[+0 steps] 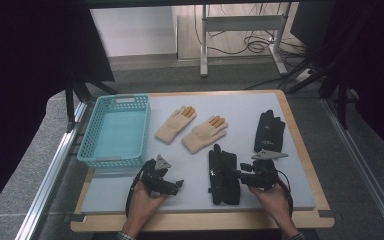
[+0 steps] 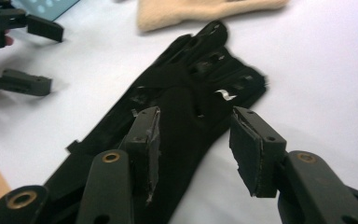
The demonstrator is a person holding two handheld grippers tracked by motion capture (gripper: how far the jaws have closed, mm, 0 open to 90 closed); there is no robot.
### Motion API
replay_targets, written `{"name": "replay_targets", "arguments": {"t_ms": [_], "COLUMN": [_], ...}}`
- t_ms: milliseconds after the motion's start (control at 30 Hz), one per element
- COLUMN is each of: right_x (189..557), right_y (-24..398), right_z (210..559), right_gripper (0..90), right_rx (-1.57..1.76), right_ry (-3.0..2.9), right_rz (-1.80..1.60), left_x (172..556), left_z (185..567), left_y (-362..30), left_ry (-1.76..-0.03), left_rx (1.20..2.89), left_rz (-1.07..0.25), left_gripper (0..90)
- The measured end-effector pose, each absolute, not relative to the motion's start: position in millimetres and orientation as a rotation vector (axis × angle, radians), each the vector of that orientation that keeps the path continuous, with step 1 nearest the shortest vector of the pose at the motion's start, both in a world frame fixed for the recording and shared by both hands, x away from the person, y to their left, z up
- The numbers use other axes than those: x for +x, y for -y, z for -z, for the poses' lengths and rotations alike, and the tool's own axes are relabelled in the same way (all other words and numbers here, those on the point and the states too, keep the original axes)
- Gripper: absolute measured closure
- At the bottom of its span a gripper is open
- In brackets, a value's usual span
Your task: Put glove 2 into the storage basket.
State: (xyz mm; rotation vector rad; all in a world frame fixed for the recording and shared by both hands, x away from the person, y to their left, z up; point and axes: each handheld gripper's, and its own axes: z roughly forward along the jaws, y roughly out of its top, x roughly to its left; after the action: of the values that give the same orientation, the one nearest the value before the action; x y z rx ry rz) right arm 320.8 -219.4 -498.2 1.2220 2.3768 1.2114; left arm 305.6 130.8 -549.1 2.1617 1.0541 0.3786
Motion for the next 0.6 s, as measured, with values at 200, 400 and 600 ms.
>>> {"name": "replay_targets", "arguments": {"t_ms": [200,400,600], "right_x": [335,352,376], "right_y": [235,260,289], "right_z": [496,492,486], "right_gripper": [55.6,64.4,67.7], "right_rx": [1.223,1.24,1.294], "right_ry": [-2.349,-2.287,-2.201], "right_rz": [-1.166,-1.094,-1.036], "left_x": [306,306,306], "left_z": [549,549,549], "left_y": [-131,-131,-131], "left_ry": [-1.054,-1.054,-1.055], "left_rx": [2.162,2.162,2.161], "left_rz": [-0.378,-0.378,-0.378], "left_gripper": [2.1,2.1,2.1]}}
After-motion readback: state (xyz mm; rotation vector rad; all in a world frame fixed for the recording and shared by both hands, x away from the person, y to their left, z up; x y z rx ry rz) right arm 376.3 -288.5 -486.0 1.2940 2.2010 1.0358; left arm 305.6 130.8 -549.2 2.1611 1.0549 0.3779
